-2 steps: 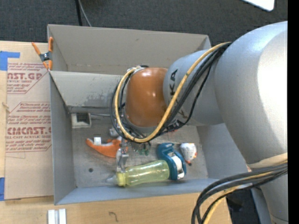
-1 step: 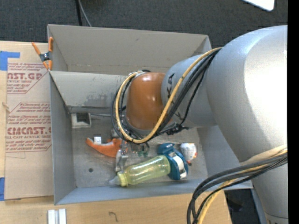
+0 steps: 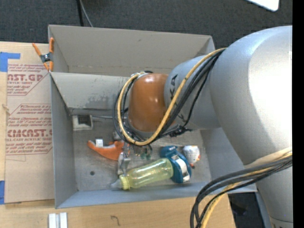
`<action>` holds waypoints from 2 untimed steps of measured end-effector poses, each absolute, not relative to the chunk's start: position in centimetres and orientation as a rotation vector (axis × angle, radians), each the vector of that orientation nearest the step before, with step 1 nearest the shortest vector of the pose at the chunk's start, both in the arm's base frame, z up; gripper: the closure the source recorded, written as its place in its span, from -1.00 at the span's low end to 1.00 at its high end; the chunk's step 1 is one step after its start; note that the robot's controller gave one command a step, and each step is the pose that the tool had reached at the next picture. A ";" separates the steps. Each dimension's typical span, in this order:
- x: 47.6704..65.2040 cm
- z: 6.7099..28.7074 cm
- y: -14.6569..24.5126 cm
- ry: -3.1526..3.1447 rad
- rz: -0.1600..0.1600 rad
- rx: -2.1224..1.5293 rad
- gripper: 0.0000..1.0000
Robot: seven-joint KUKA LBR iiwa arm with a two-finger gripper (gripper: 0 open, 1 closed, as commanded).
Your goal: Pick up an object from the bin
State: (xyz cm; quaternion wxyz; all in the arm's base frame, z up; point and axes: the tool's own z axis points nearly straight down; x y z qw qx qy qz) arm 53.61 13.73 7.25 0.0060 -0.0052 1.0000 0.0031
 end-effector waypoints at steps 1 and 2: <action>53.7 7.3 13.9 3.136 0.005 -0.005 -1.00; 53.8 7.4 13.9 3.133 0.006 -0.016 1.00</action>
Offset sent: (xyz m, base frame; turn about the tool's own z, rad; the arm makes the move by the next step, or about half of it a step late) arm 0.0000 0.0000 0.0000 0.0000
